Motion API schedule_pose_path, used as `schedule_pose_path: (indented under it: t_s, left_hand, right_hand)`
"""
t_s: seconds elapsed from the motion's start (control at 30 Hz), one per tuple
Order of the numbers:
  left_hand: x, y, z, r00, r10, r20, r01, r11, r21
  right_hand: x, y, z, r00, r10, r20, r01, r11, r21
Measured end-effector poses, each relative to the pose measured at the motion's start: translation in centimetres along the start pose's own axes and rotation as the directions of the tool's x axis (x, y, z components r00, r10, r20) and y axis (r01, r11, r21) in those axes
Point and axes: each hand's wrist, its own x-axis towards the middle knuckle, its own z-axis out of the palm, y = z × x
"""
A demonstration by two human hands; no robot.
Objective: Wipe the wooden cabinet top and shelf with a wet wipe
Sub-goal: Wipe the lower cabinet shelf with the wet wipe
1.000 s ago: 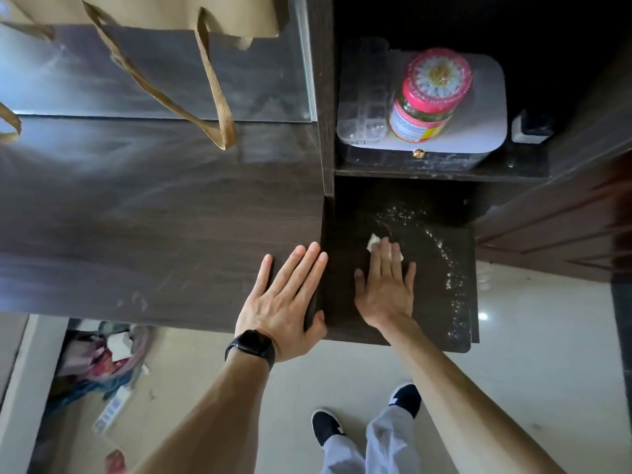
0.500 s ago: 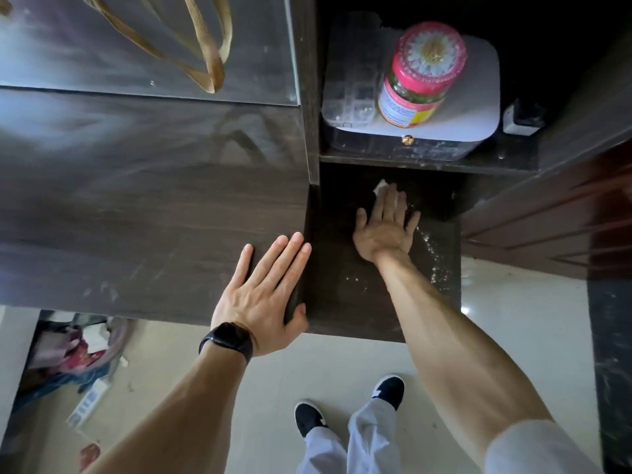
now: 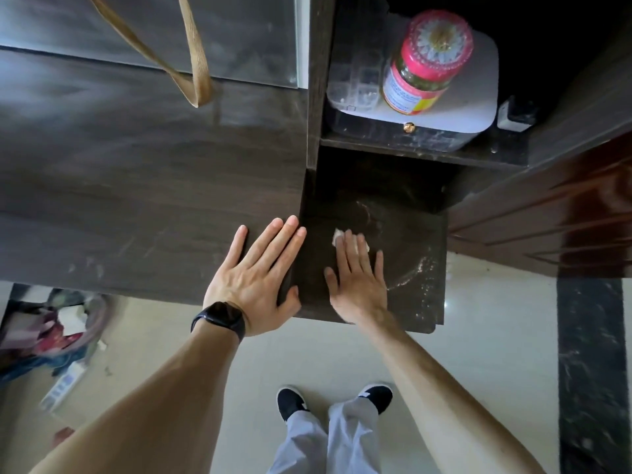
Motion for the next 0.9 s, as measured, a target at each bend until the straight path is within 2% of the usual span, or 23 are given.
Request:
schedule_pose_path:
  t_s: [0.1, 0.17, 0.23, 0.3, 0.37, 0.47, 0.57, 0.63, 0.73, 0.8, 0.9]
  left_hand:
    - [0.0, -0.1, 0.4, 1.0, 0.0, -0.012, 0.0, 1.0, 0.002]
    - [0.0, -0.2, 0.4, 1.0, 0.002, -0.009, -0.002, 1.0, 0.01]
    - [0.0, -0.2, 0.4, 1.0, 0.002, 0.001, -0.002, 1.0, 0.01]
    - [0.0, -0.2, 0.2, 1.0, -0.002, 0.009, 0.002, 1.0, 0.007]
    - [0.0, -0.2, 0.1, 1.0, -0.002, 0.008, 0.002, 1.0, 0.004]
    - [-0.1, -0.2, 0.1, 1.0, 0.002, 0.003, -0.002, 1.0, -0.007]
    - [0.0, -0.2, 0.3, 1.0, 0.005, 0.005, -0.005, 1.0, 0.0]
    - [0.0, -0.2, 0.6, 1.0, 0.006, -0.005, -0.006, 1.0, 0.012]
    - [0.0, -0.3, 0.8, 1.0, 0.016, -0.021, -0.016, 0.999, 0.03]
    - [0.0, -0.3, 0.8, 0.999, 0.023, -0.032, -0.022, 0.999, 0.028]
    - [0.0, -0.1, 0.4, 1.0, 0.016, -0.019, -0.016, 0.999, 0.029]
  right_hand:
    - [6.5, 0.3, -2.1, 0.998, 0.069, -0.004, -0.069, 0.997, 0.025]
    - [8.6, 0.9, -3.0, 0.975, 0.223, 0.003, -0.223, 0.972, 0.072]
    - [7.9, 1.6, -3.0, 0.892, 0.451, 0.018, -0.447, 0.876, 0.178]
    - [5.0, 1.4, -2.3, 0.819, 0.573, 0.03, -0.561, 0.789, 0.25]
    - [1.5, 0.5, -1.1, 0.863, 0.505, 0.004, -0.495, 0.845, 0.201]
    - [0.1, 0.6, 0.0, 0.97, 0.245, -0.004, -0.244, 0.968, 0.057]
    - [5.3, 1.4, -1.6, 0.999, 0.049, -0.014, -0.049, 0.998, 0.034]
    - [10.5, 1.4, -3.7, 1.0, 0.006, -0.012, -0.005, 1.0, 0.026]
    - [15.7, 1.6, -6.1, 0.996, 0.082, 0.032, -0.083, 0.996, 0.03]
    - [15.9, 2.2, -6.3, 0.971, 0.237, 0.016, -0.237, 0.966, 0.103]
    - [12.5, 2.9, -5.2, 0.861, 0.506, -0.051, -0.489, 0.852, 0.187]
